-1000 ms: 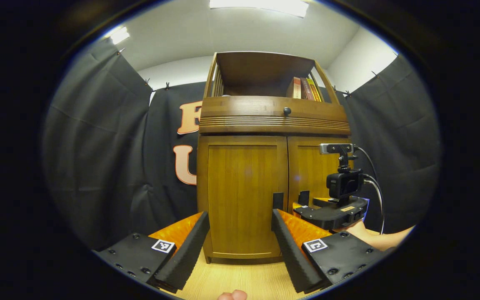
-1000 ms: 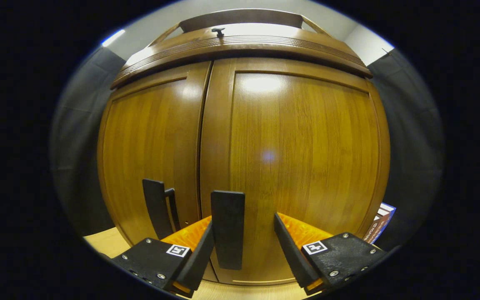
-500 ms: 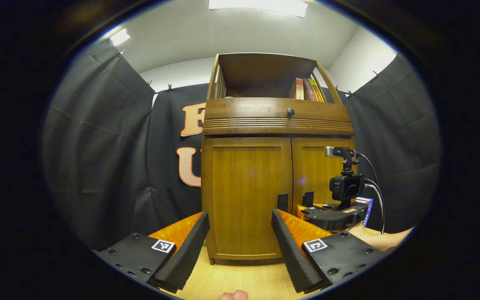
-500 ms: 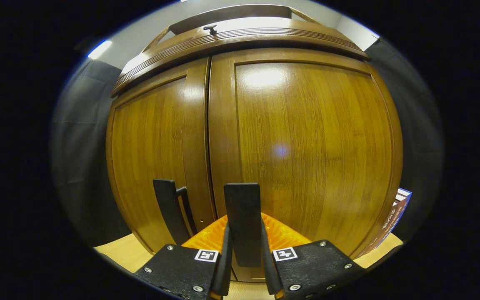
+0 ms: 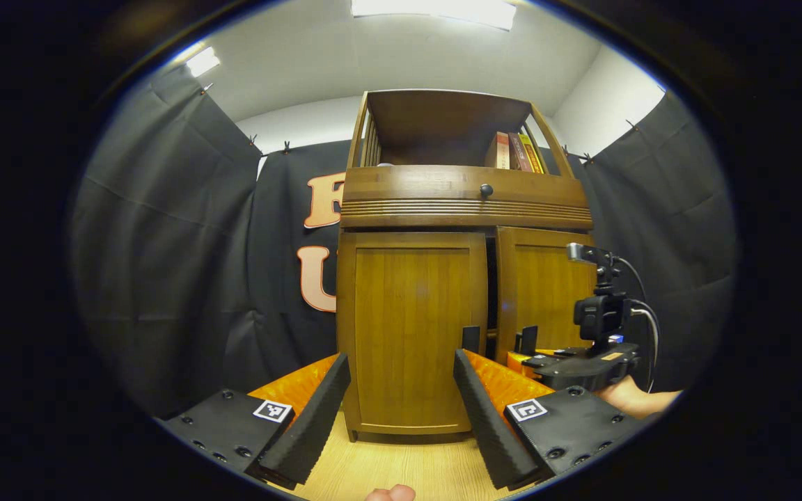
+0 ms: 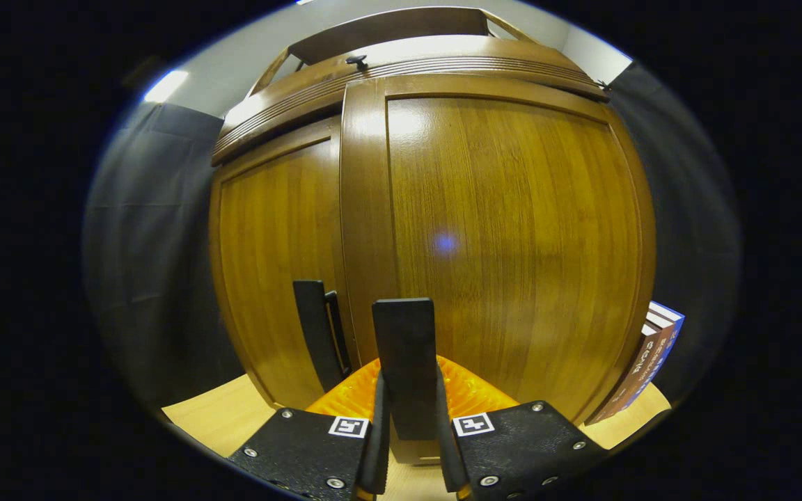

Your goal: Open the right door of the double-door shoe cabinet with the right hand, and open the left door with the left hand.

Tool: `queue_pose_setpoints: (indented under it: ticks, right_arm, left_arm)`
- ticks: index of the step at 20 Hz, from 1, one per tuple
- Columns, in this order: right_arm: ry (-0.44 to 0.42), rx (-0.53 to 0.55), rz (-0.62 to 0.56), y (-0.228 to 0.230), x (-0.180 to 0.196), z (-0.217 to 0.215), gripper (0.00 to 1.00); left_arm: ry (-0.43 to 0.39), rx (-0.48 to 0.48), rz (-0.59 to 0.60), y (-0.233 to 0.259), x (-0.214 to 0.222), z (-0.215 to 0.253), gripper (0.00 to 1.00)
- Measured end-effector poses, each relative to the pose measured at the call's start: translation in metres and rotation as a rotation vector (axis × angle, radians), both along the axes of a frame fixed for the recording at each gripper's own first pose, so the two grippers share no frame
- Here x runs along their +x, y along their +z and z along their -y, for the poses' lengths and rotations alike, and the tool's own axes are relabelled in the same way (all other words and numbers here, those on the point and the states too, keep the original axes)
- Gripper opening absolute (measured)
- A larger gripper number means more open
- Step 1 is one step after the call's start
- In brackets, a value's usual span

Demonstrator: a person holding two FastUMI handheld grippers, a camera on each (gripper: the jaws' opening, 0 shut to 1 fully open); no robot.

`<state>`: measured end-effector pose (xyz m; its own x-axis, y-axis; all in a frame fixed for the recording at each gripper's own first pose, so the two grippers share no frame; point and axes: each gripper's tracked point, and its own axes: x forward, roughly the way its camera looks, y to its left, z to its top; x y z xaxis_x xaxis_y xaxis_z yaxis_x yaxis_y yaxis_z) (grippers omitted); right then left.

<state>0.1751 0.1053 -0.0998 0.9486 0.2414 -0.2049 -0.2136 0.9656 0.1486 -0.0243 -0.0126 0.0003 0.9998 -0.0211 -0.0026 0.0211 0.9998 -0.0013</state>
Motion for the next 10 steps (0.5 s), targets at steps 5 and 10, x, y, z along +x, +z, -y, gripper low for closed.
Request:
queue_pose_setpoints:
  ticks: [5,10]
  right_arm:
    - [0.015,0.011,0.009,0.005,-0.039,0.019,0.3]
    - [0.015,0.012,0.008,0.011,-0.069,0.04,0.3]
  left_arm:
    - [0.0,0.023,-0.014,-0.007,-0.003,0.002,0.98]
    - [-0.026,0.009,-0.008,-0.006,0.001,0.015,0.95]
